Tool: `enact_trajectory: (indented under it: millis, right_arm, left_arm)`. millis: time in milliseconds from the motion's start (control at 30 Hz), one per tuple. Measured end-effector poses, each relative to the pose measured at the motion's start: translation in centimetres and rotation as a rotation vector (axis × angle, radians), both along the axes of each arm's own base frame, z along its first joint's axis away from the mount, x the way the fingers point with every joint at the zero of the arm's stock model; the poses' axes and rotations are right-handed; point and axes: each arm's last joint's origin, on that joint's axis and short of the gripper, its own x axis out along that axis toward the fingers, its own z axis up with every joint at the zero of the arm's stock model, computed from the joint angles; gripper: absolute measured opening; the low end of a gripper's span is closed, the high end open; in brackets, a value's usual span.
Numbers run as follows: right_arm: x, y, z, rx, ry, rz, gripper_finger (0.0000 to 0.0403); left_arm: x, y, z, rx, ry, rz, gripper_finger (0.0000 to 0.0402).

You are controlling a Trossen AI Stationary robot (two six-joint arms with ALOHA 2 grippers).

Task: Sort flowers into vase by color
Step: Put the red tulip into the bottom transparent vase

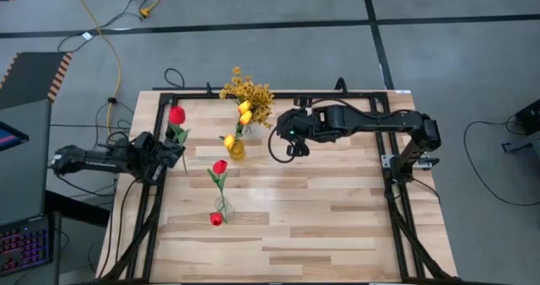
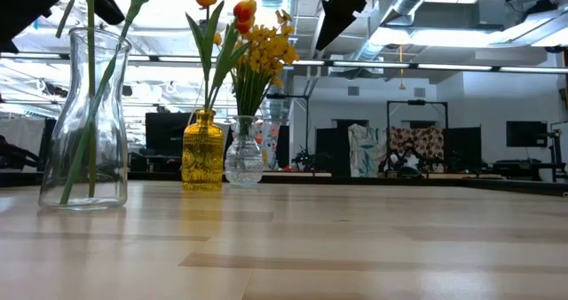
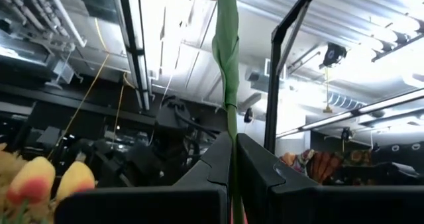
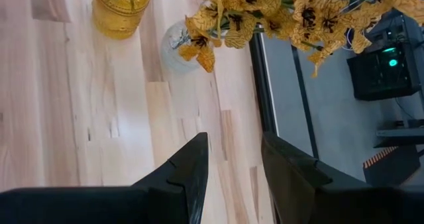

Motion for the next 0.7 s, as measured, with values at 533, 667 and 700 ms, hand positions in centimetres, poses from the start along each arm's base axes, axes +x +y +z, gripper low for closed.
enact_trajectory:
  millis: [533,667,700]
  right_arm:
    - [0.0,0.0,0.0,0.0,-0.001,0.0,0.0166]
    - [0.0,0.0,0.0,0.0,0.0,0.0,0.0166]
    - [0.0,0.0,0.0,0.0,0.001,0.0,0.0166]
  left_arm:
    - [3.2,-2.3,0.8,0.015,0.015,-0.002,0.0]
    - [4.8,-3.3,1.4,0.033,0.055,0.01,0.0]
    - [5.1,-3.5,1.7,0.036,0.052,0.013,0.0]
